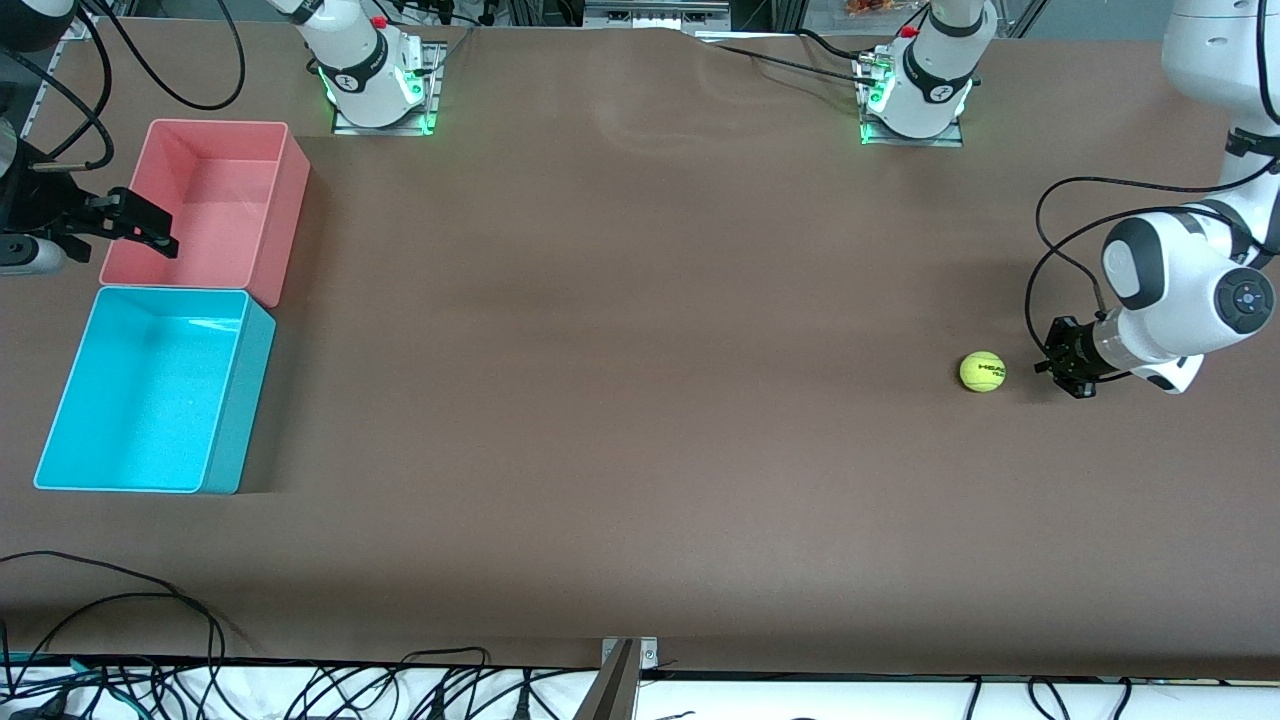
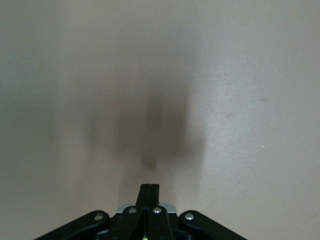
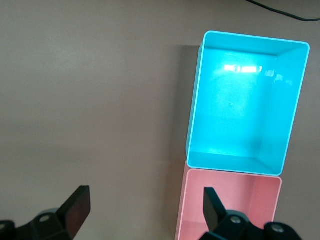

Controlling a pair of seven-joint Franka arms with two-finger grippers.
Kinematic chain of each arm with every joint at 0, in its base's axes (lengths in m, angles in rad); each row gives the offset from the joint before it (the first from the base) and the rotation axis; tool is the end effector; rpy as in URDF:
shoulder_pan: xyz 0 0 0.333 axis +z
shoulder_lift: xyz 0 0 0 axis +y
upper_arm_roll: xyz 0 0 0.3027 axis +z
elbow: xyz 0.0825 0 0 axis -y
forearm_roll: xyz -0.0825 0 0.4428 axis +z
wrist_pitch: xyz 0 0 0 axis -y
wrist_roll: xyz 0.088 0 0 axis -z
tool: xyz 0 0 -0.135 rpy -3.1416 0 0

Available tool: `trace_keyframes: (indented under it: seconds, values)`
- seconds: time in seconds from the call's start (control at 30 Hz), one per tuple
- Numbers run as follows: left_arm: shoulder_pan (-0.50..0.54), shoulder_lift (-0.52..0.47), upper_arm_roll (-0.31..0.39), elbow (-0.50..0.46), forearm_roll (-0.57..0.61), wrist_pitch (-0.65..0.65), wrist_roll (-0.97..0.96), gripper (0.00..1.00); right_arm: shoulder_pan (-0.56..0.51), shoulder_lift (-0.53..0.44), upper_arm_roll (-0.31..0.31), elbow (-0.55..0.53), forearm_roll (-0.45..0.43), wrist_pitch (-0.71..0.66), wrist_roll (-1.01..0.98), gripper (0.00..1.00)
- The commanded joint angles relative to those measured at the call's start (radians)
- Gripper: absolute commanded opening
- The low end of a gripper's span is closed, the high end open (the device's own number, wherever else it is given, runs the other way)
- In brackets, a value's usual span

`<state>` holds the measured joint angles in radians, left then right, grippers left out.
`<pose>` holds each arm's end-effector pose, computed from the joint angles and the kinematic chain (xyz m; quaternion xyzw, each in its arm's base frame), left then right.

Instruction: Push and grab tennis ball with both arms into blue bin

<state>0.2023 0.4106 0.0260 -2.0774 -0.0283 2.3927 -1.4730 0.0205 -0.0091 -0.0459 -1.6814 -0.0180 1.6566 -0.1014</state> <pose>0.5903 0.1371 0.1336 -0.6512 -0.7574 0.0409 0.0245 0.6142 -0.0180 0.5373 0.9992 0.0388 -0.0084 0.0082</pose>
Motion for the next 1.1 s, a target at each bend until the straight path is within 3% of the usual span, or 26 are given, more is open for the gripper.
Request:
trace_keyframes:
  seconds: [0.0,0.53,1.07]
  values:
    - [-0.009,0.016,-0.005,-0.027,-0.005,0.052,0.026,0.0,0.001,0.005,0.001,0.02,0.01,-0.02,0.002,1.0]
    - [0.005,0.025,-0.008,-0.036,-0.015,0.057,0.123,0.0,0.001,0.005,0.001,0.02,0.01,-0.021,0.002,1.0]
    - [0.16,0.027,-0.003,-0.004,-0.005,0.065,0.289,0.0,0.001,0.005,0.001,0.02,0.01,-0.021,0.002,1.0]
